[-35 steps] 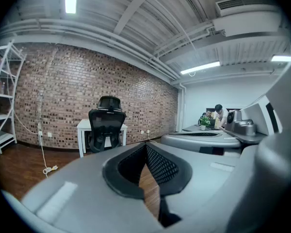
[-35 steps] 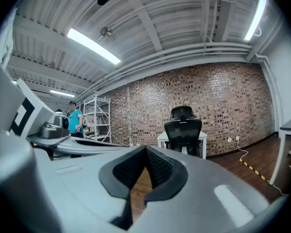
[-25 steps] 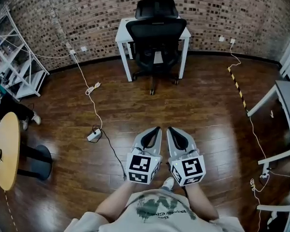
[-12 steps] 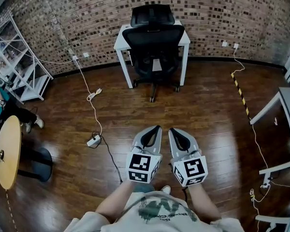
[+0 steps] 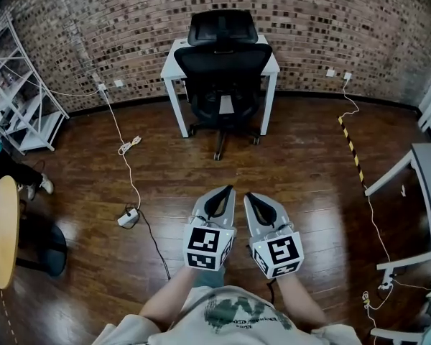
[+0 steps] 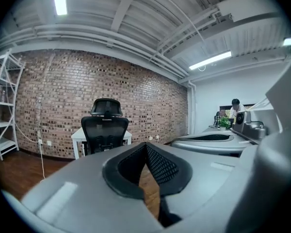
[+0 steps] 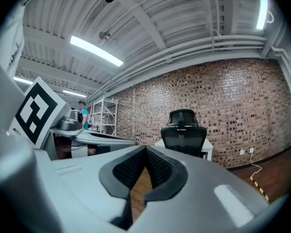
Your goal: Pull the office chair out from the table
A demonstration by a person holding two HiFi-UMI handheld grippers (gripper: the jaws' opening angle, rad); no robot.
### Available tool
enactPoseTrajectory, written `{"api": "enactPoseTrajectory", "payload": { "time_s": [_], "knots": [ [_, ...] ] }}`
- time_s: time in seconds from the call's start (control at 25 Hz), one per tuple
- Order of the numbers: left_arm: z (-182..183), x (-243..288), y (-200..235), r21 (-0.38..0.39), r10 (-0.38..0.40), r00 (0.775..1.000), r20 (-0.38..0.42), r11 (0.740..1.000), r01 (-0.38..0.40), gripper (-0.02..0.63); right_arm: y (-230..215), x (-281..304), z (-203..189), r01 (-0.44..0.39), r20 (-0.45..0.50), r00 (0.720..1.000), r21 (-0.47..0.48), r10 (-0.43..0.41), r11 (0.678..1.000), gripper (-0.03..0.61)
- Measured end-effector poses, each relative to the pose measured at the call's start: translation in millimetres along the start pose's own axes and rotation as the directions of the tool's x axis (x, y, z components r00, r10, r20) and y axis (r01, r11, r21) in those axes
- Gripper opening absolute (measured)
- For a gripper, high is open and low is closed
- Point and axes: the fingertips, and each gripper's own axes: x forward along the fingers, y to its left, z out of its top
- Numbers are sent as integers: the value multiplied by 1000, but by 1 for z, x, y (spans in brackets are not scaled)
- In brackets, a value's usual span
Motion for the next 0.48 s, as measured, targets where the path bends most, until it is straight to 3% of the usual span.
{"api": "enactPoseTrajectory", "payload": {
  "time_s": [0.48],
  "knots": [
    [34, 89, 88, -31, -58, 998, 26, 998, 58, 15, -42, 118, 17, 49, -34, 998, -36, -50, 998, 2]
  ]
}}
